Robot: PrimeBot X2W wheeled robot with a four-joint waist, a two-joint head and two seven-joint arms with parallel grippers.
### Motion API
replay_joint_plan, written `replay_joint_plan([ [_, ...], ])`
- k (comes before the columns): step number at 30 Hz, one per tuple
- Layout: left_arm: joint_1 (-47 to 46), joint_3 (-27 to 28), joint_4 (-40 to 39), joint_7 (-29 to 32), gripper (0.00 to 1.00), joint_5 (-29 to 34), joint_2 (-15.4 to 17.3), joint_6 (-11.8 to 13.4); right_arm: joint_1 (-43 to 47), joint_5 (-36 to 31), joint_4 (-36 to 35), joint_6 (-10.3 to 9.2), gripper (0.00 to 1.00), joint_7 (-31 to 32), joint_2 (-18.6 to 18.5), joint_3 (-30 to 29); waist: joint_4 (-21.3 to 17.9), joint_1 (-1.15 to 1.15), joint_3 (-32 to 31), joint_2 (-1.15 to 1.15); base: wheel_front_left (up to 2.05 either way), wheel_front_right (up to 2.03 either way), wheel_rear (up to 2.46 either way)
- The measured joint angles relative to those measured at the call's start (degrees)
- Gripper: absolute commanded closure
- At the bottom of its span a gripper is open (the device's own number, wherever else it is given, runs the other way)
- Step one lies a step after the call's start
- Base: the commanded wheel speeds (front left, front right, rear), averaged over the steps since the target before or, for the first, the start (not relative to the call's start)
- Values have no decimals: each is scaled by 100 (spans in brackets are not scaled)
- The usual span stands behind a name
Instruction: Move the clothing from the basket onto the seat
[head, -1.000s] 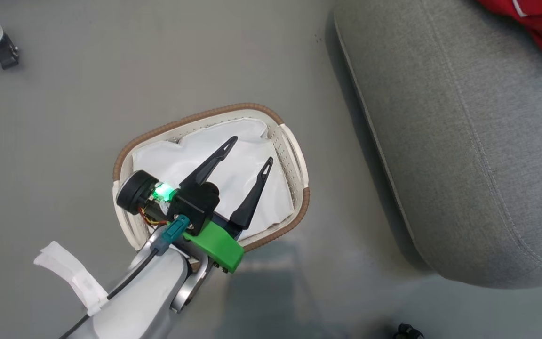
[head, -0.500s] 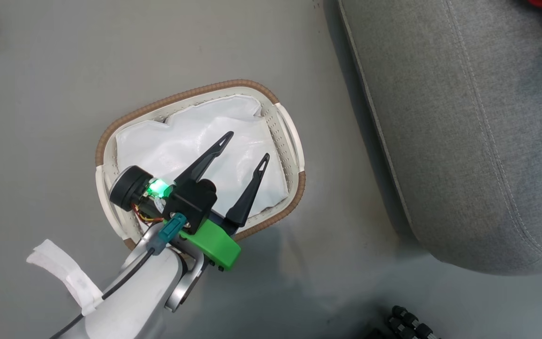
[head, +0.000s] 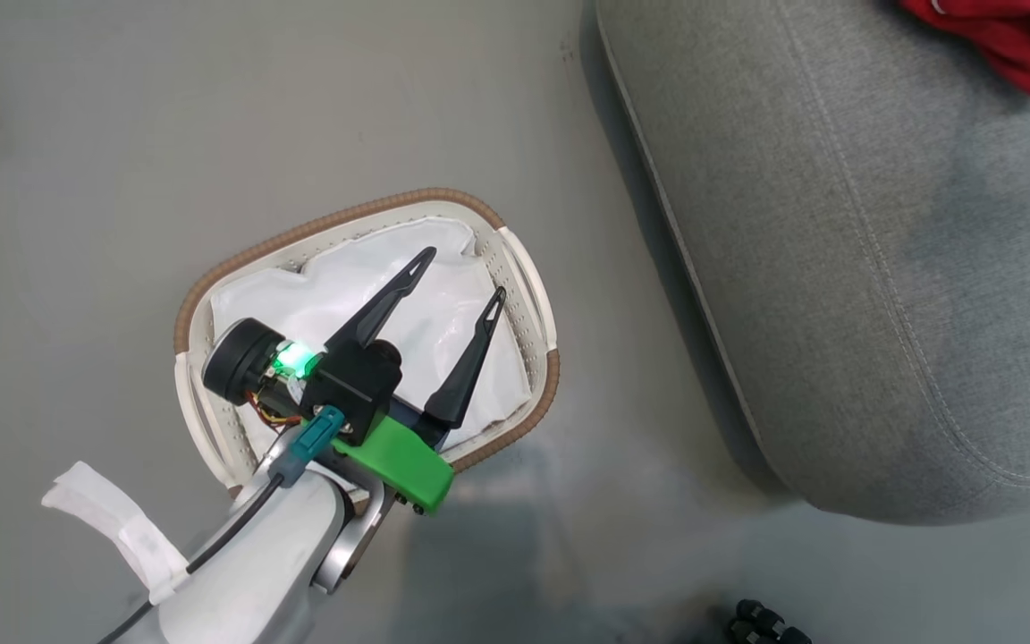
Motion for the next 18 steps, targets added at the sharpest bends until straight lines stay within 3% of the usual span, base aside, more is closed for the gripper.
replay_joint_plan([
  [9,217,124,170,-216,0,-236,-210,29,466,45,-256,0,0,0,87,134,-1,0,-529,0,0,0,0],
  [18,776,716,245,-339,0,-504,-377,198,683,171,-400,0,0,0,172,552,237,-1,-1267,0,0,0,0],
])
